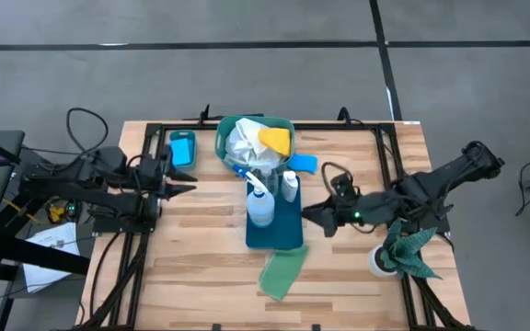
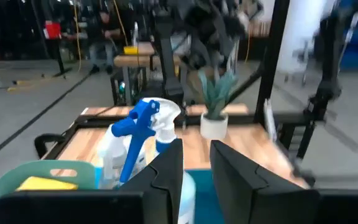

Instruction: Pick & Place Kitchen Items

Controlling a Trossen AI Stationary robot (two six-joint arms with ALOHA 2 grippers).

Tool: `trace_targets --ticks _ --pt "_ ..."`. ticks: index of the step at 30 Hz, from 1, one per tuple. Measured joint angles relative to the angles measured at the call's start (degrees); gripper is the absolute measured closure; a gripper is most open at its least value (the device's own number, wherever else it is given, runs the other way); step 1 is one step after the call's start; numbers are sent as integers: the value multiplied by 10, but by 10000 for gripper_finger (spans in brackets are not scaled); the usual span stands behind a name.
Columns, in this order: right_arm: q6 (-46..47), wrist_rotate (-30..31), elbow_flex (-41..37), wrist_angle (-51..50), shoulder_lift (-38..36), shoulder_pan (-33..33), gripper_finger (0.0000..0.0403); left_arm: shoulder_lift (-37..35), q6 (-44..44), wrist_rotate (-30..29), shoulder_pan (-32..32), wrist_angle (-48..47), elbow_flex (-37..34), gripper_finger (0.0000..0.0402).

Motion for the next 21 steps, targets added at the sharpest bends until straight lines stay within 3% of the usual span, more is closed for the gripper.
trace_targets --ticks 9,21 --pt "88 5 -1 32 66 36 271 -107 -43 17 0 72 -150 325" --pt "279 -12 -1 66 135 81 271 -252 -39 33 0 87 -234 325"
